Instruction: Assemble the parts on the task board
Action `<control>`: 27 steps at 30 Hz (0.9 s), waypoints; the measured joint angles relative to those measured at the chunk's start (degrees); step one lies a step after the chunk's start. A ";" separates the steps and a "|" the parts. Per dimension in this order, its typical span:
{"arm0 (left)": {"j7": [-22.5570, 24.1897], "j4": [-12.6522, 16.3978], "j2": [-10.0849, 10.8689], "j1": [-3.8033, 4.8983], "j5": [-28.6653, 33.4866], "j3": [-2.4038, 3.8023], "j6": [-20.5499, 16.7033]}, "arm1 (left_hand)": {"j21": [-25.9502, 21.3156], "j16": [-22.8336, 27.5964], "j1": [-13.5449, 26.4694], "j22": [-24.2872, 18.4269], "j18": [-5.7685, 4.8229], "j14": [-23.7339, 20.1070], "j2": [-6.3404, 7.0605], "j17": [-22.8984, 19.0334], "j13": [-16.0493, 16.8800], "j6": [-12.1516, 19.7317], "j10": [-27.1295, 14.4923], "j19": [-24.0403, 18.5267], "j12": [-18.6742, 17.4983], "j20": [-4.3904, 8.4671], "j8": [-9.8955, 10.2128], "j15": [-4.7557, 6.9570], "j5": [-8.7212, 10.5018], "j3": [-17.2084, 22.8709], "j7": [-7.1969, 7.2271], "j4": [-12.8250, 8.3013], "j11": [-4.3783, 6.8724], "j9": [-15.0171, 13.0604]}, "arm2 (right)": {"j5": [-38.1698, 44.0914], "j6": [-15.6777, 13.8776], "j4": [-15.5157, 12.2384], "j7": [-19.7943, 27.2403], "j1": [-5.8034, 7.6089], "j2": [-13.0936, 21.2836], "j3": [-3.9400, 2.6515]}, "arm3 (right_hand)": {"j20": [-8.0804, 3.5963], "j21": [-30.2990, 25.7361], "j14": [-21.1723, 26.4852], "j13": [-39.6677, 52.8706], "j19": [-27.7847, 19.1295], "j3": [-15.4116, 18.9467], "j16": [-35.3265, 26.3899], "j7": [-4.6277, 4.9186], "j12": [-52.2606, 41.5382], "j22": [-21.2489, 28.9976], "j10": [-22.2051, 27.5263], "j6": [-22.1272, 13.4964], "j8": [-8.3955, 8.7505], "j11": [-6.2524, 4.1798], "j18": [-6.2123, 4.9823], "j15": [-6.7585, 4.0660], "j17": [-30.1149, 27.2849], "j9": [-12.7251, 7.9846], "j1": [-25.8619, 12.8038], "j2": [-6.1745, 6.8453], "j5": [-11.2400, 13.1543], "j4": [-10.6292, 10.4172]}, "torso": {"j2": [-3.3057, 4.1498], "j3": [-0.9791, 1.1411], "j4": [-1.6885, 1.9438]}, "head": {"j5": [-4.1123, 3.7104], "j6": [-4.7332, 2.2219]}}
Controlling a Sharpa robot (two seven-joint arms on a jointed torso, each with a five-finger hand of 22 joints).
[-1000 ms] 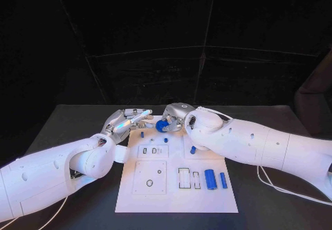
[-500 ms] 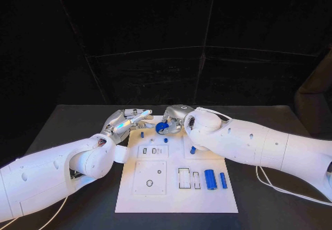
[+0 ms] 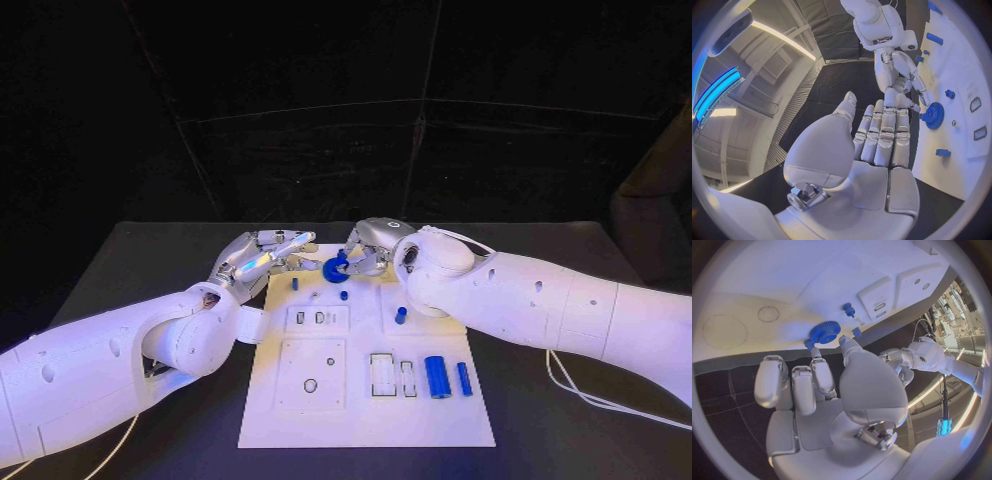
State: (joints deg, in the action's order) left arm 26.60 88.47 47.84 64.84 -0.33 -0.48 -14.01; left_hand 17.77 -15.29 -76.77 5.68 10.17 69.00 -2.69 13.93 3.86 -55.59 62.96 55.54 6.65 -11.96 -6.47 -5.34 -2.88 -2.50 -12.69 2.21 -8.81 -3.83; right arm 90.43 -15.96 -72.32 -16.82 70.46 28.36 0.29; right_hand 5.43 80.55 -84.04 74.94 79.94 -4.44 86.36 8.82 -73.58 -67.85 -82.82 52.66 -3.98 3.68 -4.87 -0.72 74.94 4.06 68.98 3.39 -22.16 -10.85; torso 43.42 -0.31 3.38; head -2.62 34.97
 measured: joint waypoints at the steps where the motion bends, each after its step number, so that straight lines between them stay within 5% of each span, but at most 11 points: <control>1: 0.00 0.00 0.01 0.00 0.00 0.00 0.00 | 0.00 0.00 0.00 0.00 0.00 0.00 0.00 0.00 0.00 0.00 0.00 0.00 0.00 0.00 0.00 0.00 0.00 0.00 0.00 0.00 0.00 0.00 | -0.45 -1.06 -0.35 0.51 0.00 0.68 0.00 | -0.09 0.00 0.00 0.00 0.09 -0.71 0.00 -0.04 0.00 -0.01 0.00 0.41 -0.14 0.00 0.01 0.00 0.00 0.06 2.05 -0.51 0.86 1.09 | 0.00 0.00 -0.01 | -0.07 -0.08; 4: -0.01 0.01 0.15 0.00 0.00 0.00 0.01 | 0.00 0.00 0.00 0.00 0.00 0.00 0.00 0.00 0.00 0.00 0.00 0.00 0.00 0.00 0.00 0.00 0.00 0.00 0.00 0.00 0.00 0.00 | -2.73 -4.87 -1.82 3.40 -0.01 3.86 0.01 | -0.09 0.00 0.00 0.00 0.09 -2.13 0.00 -0.16 0.00 0.07 0.00 1.13 -0.33 0.00 0.00 0.00 0.00 0.08 5.87 -1.04 5.48 3.44 | -0.04 0.03 -0.10 | -0.33 -0.42; 8: -0.01 0.02 0.48 0.00 0.00 0.00 0.01 | 0.00 0.00 0.00 0.00 0.00 0.00 0.00 0.00 0.00 0.00 0.00 0.00 0.00 0.00 0.00 0.00 0.00 0.00 0.00 0.00 0.00 0.00 | -7.70 -7.31 -3.52 8.85 0.00 8.94 0.01 | -0.09 0.00 0.00 0.01 0.09 -2.73 0.00 -0.30 0.84 0.54 0.16 1.69 -0.64 -0.15 0.01 0.00 -0.01 0.08 7.35 -0.22 7.77 4.81 | -0.14 0.08 -0.40 | -0.51 -0.74; 19: -0.01 -0.18 0.25 0.01 0.00 -0.01 0.00 | 0.00 0.00 0.00 -0.04 0.00 0.00 0.00 -0.01 0.00 0.00 0.00 0.00 0.00 0.00 0.00 0.00 0.00 0.00 0.00 0.00 0.00 0.00 | -21.18 -5.65 -5.06 21.69 0.01 19.30 0.04 | -0.43 -1.18 0.00 -0.47 -1.12 -3.26 -0.36 -0.42 3.54 2.97 1.40 2.80 -0.85 -0.54 0.00 0.00 -0.01 0.07 9.97 1.63 5.27 7.56 | -0.34 0.48 -1.60 | -1.16 -1.18; 27: -0.01 -0.51 -0.13 0.01 0.00 -0.17 0.02 | 0.00 0.00 0.00 -0.04 0.00 0.00 0.00 -0.02 0.00 0.00 0.00 0.00 0.00 0.00 0.00 0.00 0.00 0.00 0.00 0.00 0.00 0.00 | -25.63 -3.79 -2.01 24.75 0.02 21.55 0.05 | -0.30 -1.57 0.00 -1.25 -1.63 -3.33 -0.67 -0.42 4.44 3.88 1.99 2.80 -0.85 -0.32 0.01 0.00 -0.02 -0.10 10.52 1.58 4.52 7.94 | -0.35 0.59 -1.75 | -1.68 -1.14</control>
State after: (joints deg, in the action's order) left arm 26.59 87.95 47.71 64.86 -0.33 -0.65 -13.99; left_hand 17.77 -15.29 -76.77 5.64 10.17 69.00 -2.68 13.91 3.87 -55.59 62.96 55.54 6.65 -11.96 -6.47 -5.34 -2.88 -2.50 -12.69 2.21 -8.81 -3.83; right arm 64.81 -19.76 -74.33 7.93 70.48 49.91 0.34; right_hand 5.14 78.98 -84.05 73.69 78.30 -7.78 85.69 8.41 -69.14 -63.97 -80.83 55.46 -4.83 3.36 -4.87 -0.72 74.93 3.96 79.49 4.96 -17.65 -2.91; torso 43.07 0.29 1.64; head -4.30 33.83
